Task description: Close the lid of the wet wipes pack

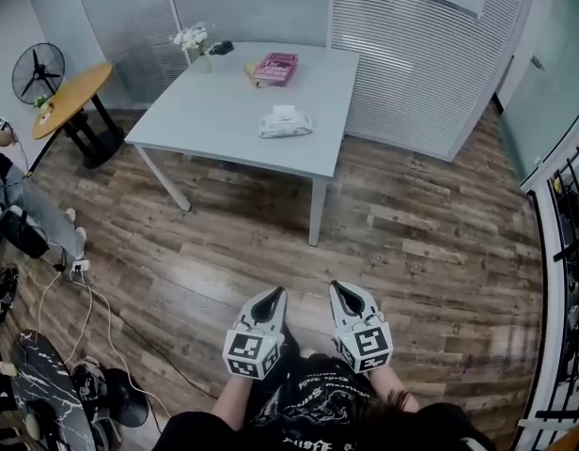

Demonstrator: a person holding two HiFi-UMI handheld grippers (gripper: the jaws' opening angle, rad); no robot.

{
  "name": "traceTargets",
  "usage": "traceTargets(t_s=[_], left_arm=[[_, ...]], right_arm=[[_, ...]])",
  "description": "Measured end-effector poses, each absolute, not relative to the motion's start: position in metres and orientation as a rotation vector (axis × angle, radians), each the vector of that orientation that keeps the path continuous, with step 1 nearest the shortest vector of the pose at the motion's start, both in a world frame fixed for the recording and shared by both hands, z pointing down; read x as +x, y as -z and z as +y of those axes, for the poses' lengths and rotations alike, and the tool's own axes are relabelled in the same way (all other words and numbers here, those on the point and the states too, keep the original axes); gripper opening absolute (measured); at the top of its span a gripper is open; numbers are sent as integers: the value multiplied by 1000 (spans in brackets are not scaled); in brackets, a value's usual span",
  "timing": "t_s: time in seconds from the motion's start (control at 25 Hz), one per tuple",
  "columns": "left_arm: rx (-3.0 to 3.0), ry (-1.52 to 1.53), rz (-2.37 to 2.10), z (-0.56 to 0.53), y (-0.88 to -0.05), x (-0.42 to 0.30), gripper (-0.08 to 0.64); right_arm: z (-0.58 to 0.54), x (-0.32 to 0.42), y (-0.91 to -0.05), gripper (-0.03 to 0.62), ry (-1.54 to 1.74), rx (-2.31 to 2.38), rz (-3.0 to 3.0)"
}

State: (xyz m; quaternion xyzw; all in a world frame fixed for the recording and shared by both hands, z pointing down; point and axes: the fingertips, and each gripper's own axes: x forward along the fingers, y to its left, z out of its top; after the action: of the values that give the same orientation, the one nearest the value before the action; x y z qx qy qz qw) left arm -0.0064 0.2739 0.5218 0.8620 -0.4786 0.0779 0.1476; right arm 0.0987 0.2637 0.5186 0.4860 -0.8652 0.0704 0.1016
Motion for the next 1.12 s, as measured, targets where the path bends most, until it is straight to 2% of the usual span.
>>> traceTargets(t_s=[0.44,1.12], left_arm=[[2518,-226,-1331,156,-530,-42,12],[2650,-251,-1189,-41,-514,-119,12]], right_arm=[[157,81,-532,-2,-237,1524,-2461],[-20,1,-530,-2,-276,1650,-2377]])
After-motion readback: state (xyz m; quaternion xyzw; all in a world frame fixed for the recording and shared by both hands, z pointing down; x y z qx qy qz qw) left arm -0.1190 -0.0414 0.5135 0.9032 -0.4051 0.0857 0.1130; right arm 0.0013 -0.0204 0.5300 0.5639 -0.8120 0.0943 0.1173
